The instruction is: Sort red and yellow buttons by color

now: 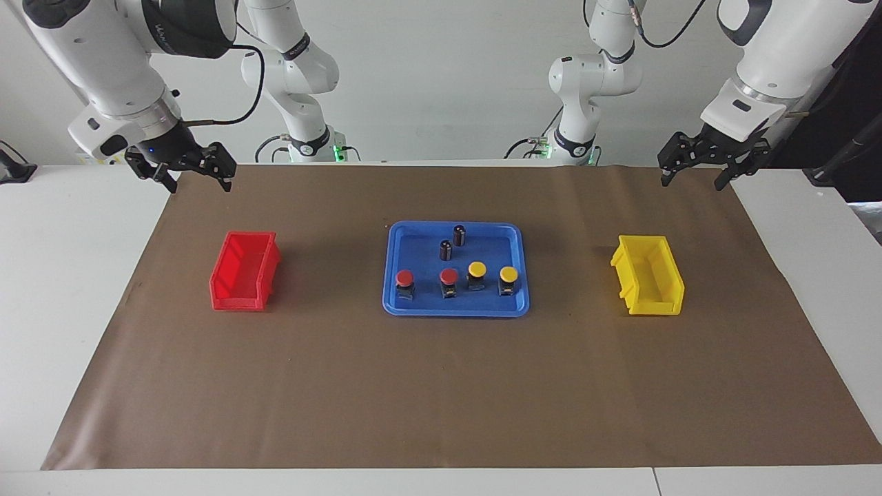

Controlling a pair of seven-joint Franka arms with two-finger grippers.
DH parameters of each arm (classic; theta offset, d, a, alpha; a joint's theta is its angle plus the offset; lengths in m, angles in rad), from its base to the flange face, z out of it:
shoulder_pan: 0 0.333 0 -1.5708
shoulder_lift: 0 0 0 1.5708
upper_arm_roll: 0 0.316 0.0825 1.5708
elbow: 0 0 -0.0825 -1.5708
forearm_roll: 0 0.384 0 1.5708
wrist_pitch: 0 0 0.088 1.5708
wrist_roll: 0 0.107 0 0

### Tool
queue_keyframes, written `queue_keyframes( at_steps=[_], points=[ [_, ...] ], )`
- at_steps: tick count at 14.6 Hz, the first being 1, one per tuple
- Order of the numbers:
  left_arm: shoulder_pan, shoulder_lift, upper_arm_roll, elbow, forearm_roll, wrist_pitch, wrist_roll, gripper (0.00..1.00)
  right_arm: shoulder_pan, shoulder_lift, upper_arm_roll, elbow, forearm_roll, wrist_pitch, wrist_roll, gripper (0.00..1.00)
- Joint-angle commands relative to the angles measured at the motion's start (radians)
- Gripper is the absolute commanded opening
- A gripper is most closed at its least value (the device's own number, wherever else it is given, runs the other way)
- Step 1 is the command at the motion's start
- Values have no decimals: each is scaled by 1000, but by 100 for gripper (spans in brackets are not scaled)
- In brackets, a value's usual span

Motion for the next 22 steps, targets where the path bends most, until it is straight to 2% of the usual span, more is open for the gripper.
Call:
queue_keyframes(
  at_steps=[1,11,14,15,17,18,19,20,22],
  points=[
    [5,-29,3,-30,-9,0,5,100,-3,-7,4,-2,-14,-5,-15,100],
    [5,-29,3,-30,-9,0,5,100,0,-7,24,-2,-14,11,-17,100],
    [5,-29,3,-30,-11,0,5,100,6,9,48,42,-11,18,-9,100],
    [5,-29,3,-30,-11,0,5,100,6,28,66,65,-6,18,3,100],
    [5,-29,3,-30,-9,0,5,100,53,143,148,186,-12,6,137,100],
    [5,-29,3,-30,-9,0,5,100,102,206,162,243,-5,9,232,100],
    [5,-29,3,-30,-9,0,5,100,146,247,165,258,-3,41,311,100],
    [5,-29,3,-30,-9,0,5,100,203,274,166,257,-3,122,377,100],
    [5,-29,3,-30,-9,0,5,100,314,317,166,195,-11,252,527,100]
  ],
)
